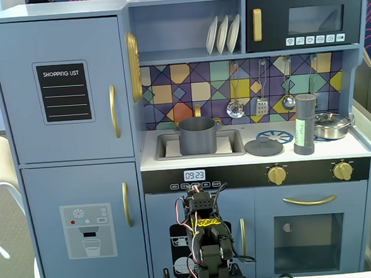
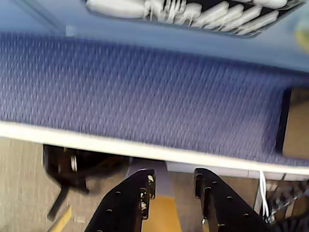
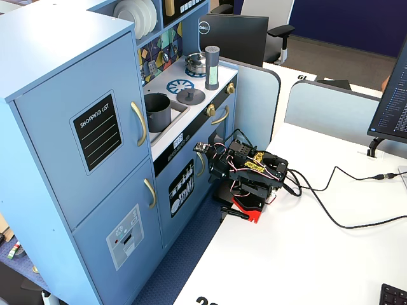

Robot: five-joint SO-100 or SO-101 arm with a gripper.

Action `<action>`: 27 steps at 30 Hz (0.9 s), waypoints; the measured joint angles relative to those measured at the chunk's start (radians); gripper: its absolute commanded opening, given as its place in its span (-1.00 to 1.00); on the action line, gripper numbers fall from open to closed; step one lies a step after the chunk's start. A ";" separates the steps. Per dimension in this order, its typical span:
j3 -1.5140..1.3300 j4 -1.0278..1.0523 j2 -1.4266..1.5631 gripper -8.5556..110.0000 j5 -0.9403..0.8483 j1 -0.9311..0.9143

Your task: Put salt in the gray recipient

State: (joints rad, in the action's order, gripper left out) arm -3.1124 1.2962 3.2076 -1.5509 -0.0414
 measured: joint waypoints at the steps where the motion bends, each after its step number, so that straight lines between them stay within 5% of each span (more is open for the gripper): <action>1: 0.009 0.002 0.000 -0.85 -0.002 -0.008; 17: 0.515 -0.048 -0.092 -0.85 -0.054 -0.604; 27: 0.673 -0.499 -0.273 -0.70 -0.038 -0.920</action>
State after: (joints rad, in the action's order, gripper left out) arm -2.4390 0.7977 2.9345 -1.5892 -0.9618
